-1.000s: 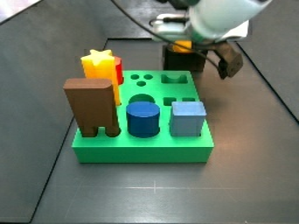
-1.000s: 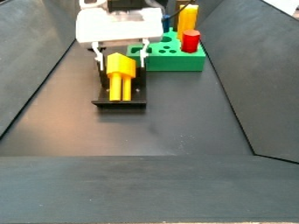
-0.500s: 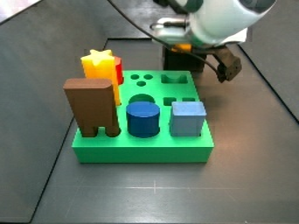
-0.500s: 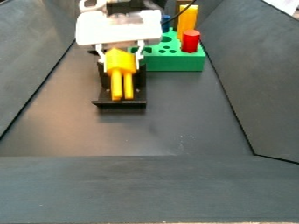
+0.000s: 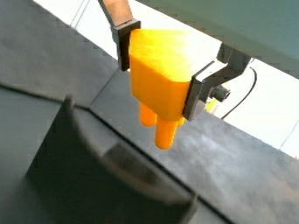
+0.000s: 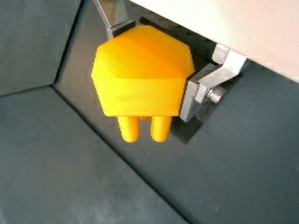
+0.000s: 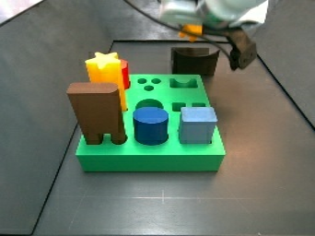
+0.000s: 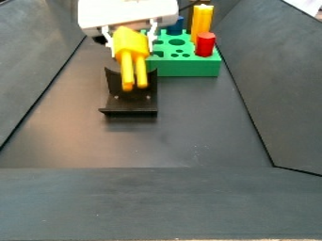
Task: Pick up the 3 prong object. Move up. Place the 3 prong object on the fixture. Regrasp the 3 prong object. Move to above the board. Insert the 3 prong object.
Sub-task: Move to above the board.
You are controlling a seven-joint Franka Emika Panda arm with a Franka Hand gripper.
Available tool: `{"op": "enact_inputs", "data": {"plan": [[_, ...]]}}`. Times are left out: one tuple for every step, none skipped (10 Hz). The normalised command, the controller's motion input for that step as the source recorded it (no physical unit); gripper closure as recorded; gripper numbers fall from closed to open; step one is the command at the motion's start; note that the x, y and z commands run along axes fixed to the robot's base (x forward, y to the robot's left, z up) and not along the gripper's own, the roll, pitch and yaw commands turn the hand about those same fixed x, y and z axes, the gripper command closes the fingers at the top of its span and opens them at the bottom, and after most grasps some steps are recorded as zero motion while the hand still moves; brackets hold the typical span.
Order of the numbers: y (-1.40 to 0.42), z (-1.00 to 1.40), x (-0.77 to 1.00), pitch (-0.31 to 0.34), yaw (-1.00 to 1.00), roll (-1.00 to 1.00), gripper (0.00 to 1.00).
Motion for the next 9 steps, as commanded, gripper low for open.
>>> {"op": "enact_inputs", "data": {"plan": [[0.02,1.00,-0.10,0.064,0.16,-0.05,1.00],[0.01,1.00,-0.10,0.027,0.15,-0.05,1.00],[0.01,1.00,-0.09,-0.009,0.14,-0.04,1.00],[0.01,1.00,-0.09,-0.040,0.12,-0.04,1.00],[0.01,1.00,-0.09,-0.065,0.08,-0.04,1.00],[0.01,1.00,-0.09,-0.080,0.05,-0.04,1.00],[0.01,1.00,-0.10,-0.084,0.03,-0.04,1.00],[0.01,1.00,-0.10,-0.082,0.00,-0.04,1.00],[0.01,1.00,-0.11,-0.075,-0.03,-0.04,1.00]]}}
